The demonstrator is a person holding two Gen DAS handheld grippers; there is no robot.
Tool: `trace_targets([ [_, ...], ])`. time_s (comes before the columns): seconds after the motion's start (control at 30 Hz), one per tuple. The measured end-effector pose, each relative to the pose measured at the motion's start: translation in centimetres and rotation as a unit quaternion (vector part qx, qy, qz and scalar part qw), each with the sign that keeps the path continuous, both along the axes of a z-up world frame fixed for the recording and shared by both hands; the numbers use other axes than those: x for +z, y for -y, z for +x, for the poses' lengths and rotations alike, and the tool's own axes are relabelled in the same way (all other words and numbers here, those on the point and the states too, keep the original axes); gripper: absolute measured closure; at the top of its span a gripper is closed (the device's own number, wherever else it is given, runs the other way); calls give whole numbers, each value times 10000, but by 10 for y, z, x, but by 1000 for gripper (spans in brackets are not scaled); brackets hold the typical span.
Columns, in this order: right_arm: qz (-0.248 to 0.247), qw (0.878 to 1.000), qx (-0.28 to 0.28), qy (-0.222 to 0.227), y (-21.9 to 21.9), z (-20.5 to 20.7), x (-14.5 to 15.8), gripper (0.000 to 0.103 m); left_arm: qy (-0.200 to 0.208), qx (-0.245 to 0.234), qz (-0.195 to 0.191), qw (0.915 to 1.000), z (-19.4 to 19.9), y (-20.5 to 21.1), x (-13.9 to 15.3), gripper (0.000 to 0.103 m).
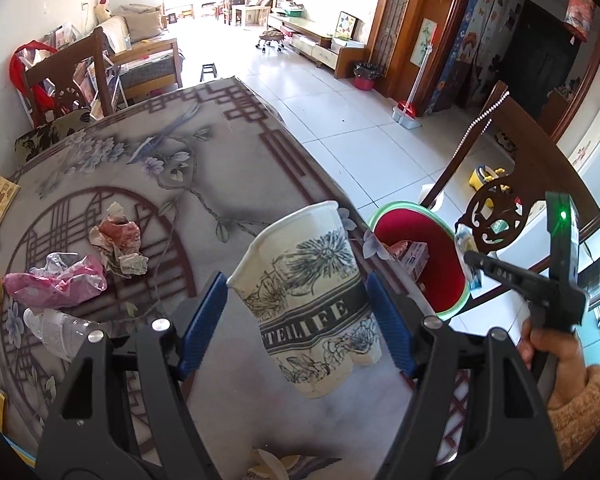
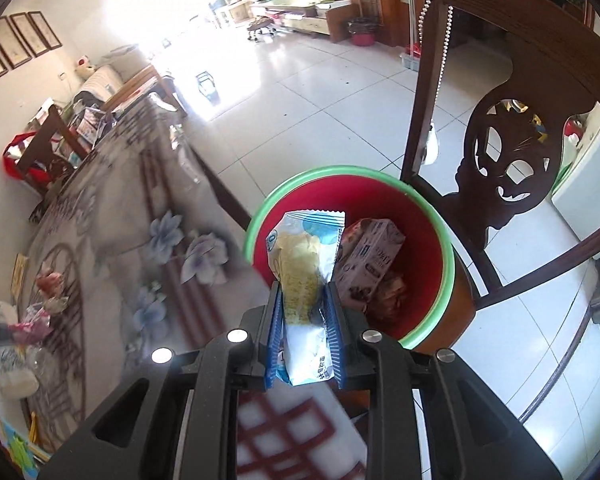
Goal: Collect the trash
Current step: 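Carry cup and wrapper to the bucket, open the right tool then the left tool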
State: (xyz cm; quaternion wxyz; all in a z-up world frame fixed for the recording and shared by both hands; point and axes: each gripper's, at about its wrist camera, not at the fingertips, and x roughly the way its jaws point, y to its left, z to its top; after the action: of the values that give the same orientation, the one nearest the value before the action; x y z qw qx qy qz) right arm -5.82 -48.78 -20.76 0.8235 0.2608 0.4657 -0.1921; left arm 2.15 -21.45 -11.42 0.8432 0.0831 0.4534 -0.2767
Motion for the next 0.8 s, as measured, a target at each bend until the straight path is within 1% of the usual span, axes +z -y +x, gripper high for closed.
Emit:
trace_targets([
  [0.03, 11, 10000, -41, 45, 3, 1, -1, 69, -8, -27, 19, 10000, 0, 2, -1, 33],
  [0.07, -9, 9999, -97, 79, 7, 2, -2, 50, -19, -62, 36, 10000, 0, 5, -2, 33],
  [0.1, -37, 9998, -148, 118, 8, 2, -3, 42, -31, -95, 37, 9999, 1, 7, -3, 33],
  [0.13, -83, 9996, -220, 173, 11, 1, -2, 37, -42, -129, 29, 9999, 2, 10, -4, 33],
  [0.27, 12, 9994, -300, 143, 20, -4, -4, 38, -90, -384, -30, 9992, 7, 29, -7, 33],
  [0.4, 255, 9985, -460, 166, 19, -20, -6, 38, -136, -798, -33, 9967, 9, 63, -15, 33],
  [0.5, 372, 9977, -551, 92, 13, -33, -12, 38, -199, -1108, -99, 9936, 9, 93, -20, 33],
  [0.63, 473, 9967, -664, -26, 10, -45, -22, 38, -113, -1454, -153, 9892, 8, 125, -22, 33],
  [0.8, 471, 9951, -871, -32, 12, -63, -20, 38, -134, -1804, -192, 9833, 4, 162, -28, 33],
])
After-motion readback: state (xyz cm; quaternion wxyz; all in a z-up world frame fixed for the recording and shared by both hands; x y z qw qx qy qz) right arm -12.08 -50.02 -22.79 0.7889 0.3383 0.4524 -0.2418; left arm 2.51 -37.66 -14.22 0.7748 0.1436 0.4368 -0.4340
